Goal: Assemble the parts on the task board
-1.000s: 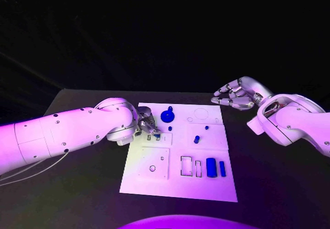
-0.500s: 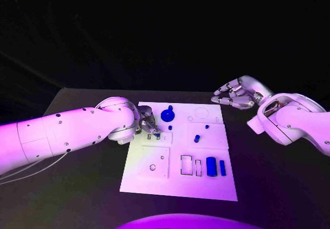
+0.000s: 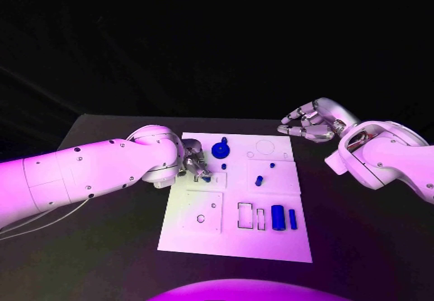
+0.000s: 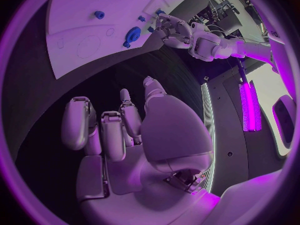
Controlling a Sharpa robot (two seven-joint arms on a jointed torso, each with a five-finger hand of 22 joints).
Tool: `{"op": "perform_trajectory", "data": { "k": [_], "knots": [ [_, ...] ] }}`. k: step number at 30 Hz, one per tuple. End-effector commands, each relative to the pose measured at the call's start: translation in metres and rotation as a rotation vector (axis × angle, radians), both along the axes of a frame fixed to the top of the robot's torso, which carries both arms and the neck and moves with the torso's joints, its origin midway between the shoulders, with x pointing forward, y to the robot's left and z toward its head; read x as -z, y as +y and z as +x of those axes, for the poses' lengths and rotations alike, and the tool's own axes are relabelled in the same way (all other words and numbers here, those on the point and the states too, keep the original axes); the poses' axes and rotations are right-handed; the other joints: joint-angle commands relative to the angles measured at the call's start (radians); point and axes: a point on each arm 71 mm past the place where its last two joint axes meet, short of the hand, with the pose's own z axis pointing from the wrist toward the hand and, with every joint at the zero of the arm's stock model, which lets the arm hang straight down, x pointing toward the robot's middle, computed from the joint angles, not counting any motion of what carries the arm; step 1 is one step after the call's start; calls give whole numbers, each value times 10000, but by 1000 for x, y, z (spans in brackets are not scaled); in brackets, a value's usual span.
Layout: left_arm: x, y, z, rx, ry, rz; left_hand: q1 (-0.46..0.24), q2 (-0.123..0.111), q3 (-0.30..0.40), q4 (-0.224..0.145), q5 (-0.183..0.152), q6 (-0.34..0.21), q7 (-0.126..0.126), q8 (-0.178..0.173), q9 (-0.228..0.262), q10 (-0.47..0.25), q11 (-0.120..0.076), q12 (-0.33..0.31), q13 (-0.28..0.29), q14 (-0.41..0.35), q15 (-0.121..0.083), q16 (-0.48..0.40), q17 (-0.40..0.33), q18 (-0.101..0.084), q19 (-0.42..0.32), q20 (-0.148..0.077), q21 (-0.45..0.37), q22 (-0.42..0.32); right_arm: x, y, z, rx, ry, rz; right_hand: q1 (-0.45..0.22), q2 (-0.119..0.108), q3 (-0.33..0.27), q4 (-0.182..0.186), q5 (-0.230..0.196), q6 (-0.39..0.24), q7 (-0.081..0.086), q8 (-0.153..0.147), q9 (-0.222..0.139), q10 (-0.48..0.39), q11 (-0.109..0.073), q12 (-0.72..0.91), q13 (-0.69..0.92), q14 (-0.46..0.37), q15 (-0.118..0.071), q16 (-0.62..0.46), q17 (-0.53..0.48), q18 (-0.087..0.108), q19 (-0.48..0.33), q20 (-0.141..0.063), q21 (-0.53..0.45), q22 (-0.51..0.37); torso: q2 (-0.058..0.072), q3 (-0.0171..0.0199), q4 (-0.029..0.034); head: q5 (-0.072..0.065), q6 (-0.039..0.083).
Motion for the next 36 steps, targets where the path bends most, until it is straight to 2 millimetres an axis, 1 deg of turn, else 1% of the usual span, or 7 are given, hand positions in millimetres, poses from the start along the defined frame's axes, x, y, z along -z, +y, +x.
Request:
{"op": "perform_trajectory", "data": {
  "k": [1, 17, 22, 27, 28, 29, 36],
  "knots": [
    [4, -1, -2, 300, 332, 376, -30, -46, 2078, -2059, 31, 45, -22, 44, 13, 45, 3, 38, -12, 712, -80, 34, 1270, -197, 58, -8, 63, 14, 0, 1, 0, -55, -26, -98, -23, 59, -55, 42, 61, -48, -26, 72, 6, 14, -57, 20, 15, 681, -52, -69, 1134, 95, -14, -58, -37, 193, -2, -3, -8, 11, 10],
    [5, -2, -3, 428, 415, 475, -35, -51, 2080, -2065, 30, 51, -24, 47, 15, 60, 2, 59, 14, 713, -80, 36, 1274, -198, 58, -8, 65, 17, 1, 1, 0, -50, 39, -70, -23, 59, -55, 42, 61, -48, -26, 72, 6, 14, -57, 20, 15, 681, -52, -69, 1134, 95, -14, -58, -37, 193, -2, 2, -3, 26, -4],
    [5, -2, -3, 424, 441, 467, -196, -52, 2039, -2001, 7, 100, -65, 70, 37, 131, -20, 115, 74, 718, -87, 40, 1280, -202, 45, 3, 59, 8, 1, 1, 0, -52, 39, -66, -23, 59, -55, 42, 61, -48, -26, 72, 6, 14, -57, 20, 15, 681, -52, -69, 1134, 95, -14, -58, -37, 193, -3, 2, -6, 24, -12],
    [5, -2, -3, 431, 501, 483, -709, 23, 1588, -1677, -89, 260, -257, 109, 61, 336, -148, 321, 286, 729, -174, 50, 1299, -235, 152, 9, 114, 173, 1, 1, 0, -43, 43, -66, -23, 59, -55, 42, 61, -48, -26, 72, 6, 14, -57, 20, 15, 681, -52, -69, 1134, 95, -14, -58, -37, 193, -1, 3, 0, 21, -22],
    [5, -2, -3, 431, 501, 483, -709, 23, 1588, -1677, -89, 260, -257, 109, 61, 336, -148, 321, 286, 729, -174, 50, 1299, -235, 152, 9, 114, 173, 1, 1, 0, -43, 43, -66, -23, 59, -55, 42, 61, -48, -26, 72, 6, 14, -57, 20, 15, 681, -52, -69, 1134, 95, -14, -58, -37, 193, -1, 3, 0, 21, -22],
    [5, -1, -3, 426, 511, 489, -839, 73, 1409, -1564, -90, 311, -298, 100, 52, 366, -180, 365, 338, 729, -204, 49, 1298, -244, 192, -2, 131, 222, 1, 1, 0, -40, 43, -66, -23, 59, -55, 42, 61, -48, -26, 72, 6, 14, -57, 20, 15, 681, -52, -69, 1134, 95, -14, -58, -37, 193, -5, 4, 0, 22, -17],
    [5, -1, -2, 360, 468, 462, -1141, 246, 1029, -1230, -76, 461, -357, 78, 22, 453, -231, 531, 544, 732, -244, 48, 1299, -270, 283, -31, 169, 329, 1, 1, 0, -41, 37, -64, -23, 59, -55, 42, 61, -48, -26, 72, 6, 14, -57, 20, 15, 681, -52, -69, 1134, 95, -14, -58, -37, 193, -4, 3, -6, 18, -27]
  ]
}}
